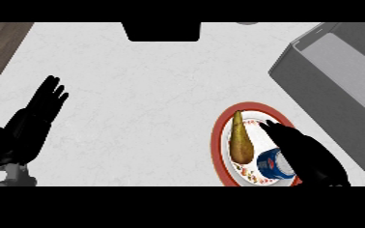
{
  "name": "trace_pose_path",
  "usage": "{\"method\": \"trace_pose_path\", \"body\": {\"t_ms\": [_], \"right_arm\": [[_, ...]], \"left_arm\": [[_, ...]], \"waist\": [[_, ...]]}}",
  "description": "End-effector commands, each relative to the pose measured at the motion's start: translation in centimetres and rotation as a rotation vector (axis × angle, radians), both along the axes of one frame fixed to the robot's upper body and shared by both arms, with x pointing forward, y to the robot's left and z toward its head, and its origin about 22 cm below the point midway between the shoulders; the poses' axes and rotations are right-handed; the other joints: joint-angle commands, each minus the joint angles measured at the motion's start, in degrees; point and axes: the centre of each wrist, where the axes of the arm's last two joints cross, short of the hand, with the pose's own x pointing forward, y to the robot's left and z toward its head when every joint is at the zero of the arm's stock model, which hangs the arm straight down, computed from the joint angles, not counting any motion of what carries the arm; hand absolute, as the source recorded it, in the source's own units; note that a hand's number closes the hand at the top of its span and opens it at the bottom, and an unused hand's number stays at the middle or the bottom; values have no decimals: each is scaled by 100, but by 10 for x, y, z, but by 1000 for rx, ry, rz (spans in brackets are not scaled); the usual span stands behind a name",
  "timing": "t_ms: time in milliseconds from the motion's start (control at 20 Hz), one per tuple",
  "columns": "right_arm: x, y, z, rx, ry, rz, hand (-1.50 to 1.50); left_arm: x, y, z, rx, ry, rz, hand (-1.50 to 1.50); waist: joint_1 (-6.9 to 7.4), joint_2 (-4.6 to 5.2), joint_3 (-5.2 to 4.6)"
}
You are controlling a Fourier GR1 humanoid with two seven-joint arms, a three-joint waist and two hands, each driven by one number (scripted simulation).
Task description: Pick the can from the plate and place it in the cardboard box
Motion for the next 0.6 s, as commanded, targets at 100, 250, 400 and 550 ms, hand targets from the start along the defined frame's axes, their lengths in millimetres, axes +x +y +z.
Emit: {"method": "trace_pose_path", "body": {"t_ms": [100,250,400,550], "right_arm": [[0,-2,-19,-4,17,-16,-150],[-7,9,-20,-3,10,-19,-150],[8,-4,-12,-11,14,4,-150],[12,-4,-30,-12,-37,19,150]], "left_arm": [[-11,-26,11,-4,-5,1,0],[-3,-5,-12,6,-19,0,0],[3,-7,3,-13,-1,12,0],[16,6,12,-1,-8,5,0]], "waist": [[11,-5,1],[-4,0,-2],[1,0,-1],[-1,3,0]]}}
